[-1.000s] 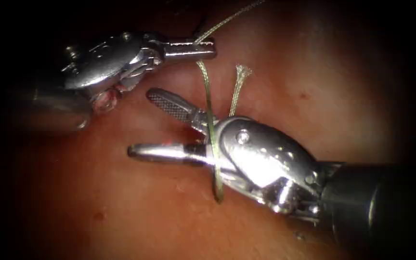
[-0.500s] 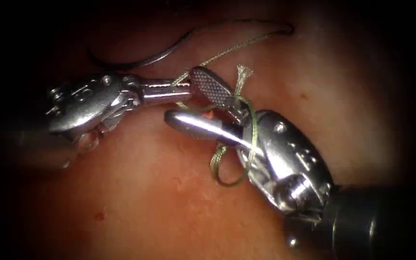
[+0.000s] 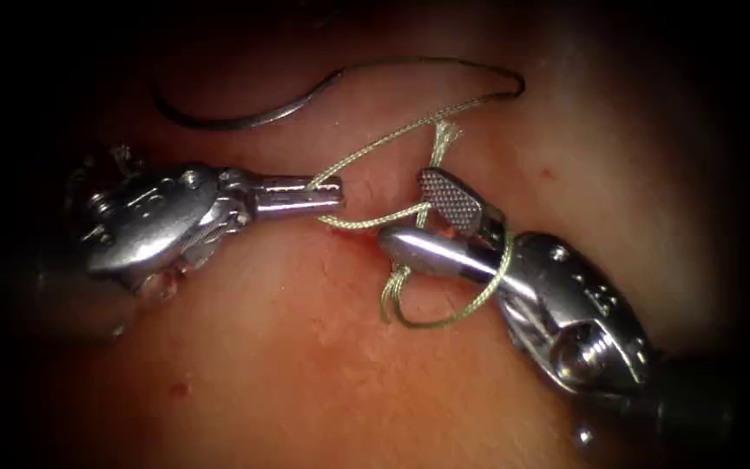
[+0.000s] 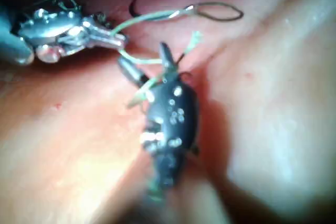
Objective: Wound Closure
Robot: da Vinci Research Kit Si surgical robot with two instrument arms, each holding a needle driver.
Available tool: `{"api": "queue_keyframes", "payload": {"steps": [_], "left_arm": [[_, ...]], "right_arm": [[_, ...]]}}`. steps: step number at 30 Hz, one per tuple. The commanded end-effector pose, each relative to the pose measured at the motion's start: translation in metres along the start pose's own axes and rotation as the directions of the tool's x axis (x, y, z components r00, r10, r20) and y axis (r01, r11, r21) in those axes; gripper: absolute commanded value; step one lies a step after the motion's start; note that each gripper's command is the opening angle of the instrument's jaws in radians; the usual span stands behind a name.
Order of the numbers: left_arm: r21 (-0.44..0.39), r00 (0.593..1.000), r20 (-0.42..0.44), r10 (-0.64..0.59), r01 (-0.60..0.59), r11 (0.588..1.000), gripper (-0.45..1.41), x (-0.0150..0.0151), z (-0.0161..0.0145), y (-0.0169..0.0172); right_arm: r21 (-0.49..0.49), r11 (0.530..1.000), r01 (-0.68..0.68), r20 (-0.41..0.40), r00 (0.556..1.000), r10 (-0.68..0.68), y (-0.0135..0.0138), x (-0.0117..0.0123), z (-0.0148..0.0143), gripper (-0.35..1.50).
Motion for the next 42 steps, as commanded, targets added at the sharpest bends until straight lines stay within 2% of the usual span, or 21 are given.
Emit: {"api": "queue_keyframes", "payload": {"steps": [1,7,15,20,28,37,42], "left_arm": [[0.005,1.0,-0.001,-0.001,0.001,1.0,-0.45,-0.0007,0.0008,0.0],[0.002,1.0,-0.004,-0.005,0.005,1.0,-0.45,-0.0009,0.0014,0.0009],[-0.003,1.0,-0.008,-0.01,0.01,1.0,-0.45,-0.0004,0.0015,0.0016],[-0.005,1.0,-0.008,-0.01,0.01,1.0,-0.45,-0.0003,0.0016,0.0017],[-0.006,1.0,-0.008,-0.01,0.01,1.0,-0.45,-0.0003,0.0016,0.0017],[-0.005,1.0,-0.008,-0.01,0.01,1.0,-0.45,-0.0003,0.0016,0.0019],[-0.007,1.0,-0.008,-0.01,0.01,1.0,-0.45,-0.0003,0.0015,0.0017]], "right_arm": [[-0.019,0.999,-0.041,-0.01,0.999,0.041,0.0005,-0.0007,0.0009,1.01],[-0.089,0.987,-0.133,-0.034,0.991,0.13,0.0018,-0.0002,0.0012,0.98],[-0.203,0.96,-0.193,0.02,0.979,0.202,0.0035,-0.0007,0.001,1.01],[-0.188,0.942,-0.278,0.062,0.954,0.294,0.0043,-0.0016,0.0016,1.03],[-0.143,0.937,-0.319,0.085,0.939,0.333,0.0044,-0.0005,0.0036,1.03],[-0.12,0.898,-0.424,0.103,0.894,0.436,0.0042,0.0002,0.0045,0.76],[-0.101,0.858,-0.503,0.144,0.846,0.513,0.0039,0.0,0.005,0.71]]}}
